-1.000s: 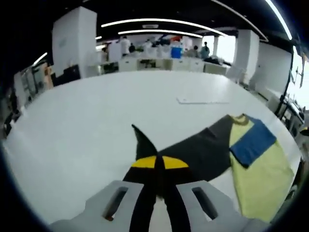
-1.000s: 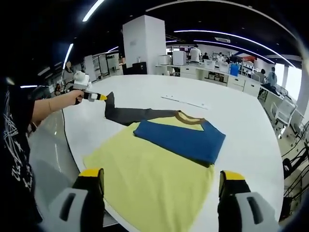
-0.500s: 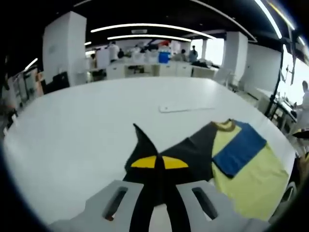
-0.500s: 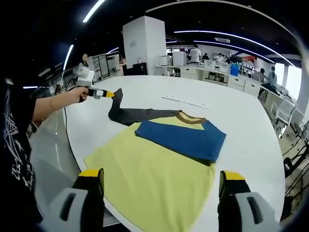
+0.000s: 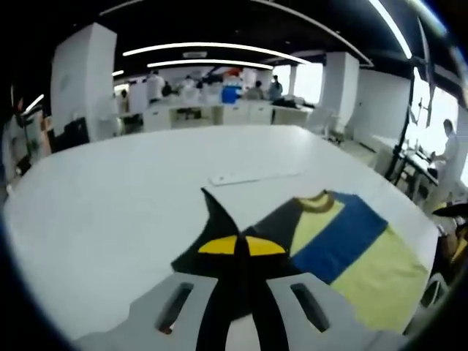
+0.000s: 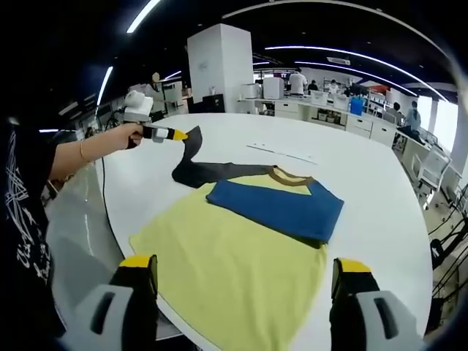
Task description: Fold the garment on the visible template until the final outline fits inside the template.
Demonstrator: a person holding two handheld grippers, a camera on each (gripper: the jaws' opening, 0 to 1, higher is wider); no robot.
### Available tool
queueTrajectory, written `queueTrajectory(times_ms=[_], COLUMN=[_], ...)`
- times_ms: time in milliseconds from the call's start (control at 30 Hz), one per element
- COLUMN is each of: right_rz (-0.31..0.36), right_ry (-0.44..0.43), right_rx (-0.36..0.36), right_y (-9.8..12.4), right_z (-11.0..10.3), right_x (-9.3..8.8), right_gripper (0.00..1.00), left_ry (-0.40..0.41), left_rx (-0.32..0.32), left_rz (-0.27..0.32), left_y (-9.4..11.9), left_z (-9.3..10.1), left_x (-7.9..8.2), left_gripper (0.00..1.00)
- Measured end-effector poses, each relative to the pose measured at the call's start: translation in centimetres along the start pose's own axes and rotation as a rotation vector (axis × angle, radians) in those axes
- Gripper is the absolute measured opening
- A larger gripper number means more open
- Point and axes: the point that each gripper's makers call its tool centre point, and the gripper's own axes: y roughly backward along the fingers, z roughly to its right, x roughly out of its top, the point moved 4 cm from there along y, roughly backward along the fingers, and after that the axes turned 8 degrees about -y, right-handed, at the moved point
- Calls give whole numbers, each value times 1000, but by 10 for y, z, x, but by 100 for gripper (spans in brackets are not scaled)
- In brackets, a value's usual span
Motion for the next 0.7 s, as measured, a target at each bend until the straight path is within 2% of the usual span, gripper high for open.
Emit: queueTrajectory(times_ms=[367, 700], right_rz=[10, 10], right_ry=[-12, -22], right_rx=[6, 4], right_y=[-2, -4], right_z=[1, 4], right_x=[1, -1], right_gripper=[99, 99], left_ry=[-5, -13], left_rx=[-89, -171], left_rz=[40, 44], left_y=[-14, -29], left_z=[44, 86], left_x=[21, 33], left_gripper=[0, 0])
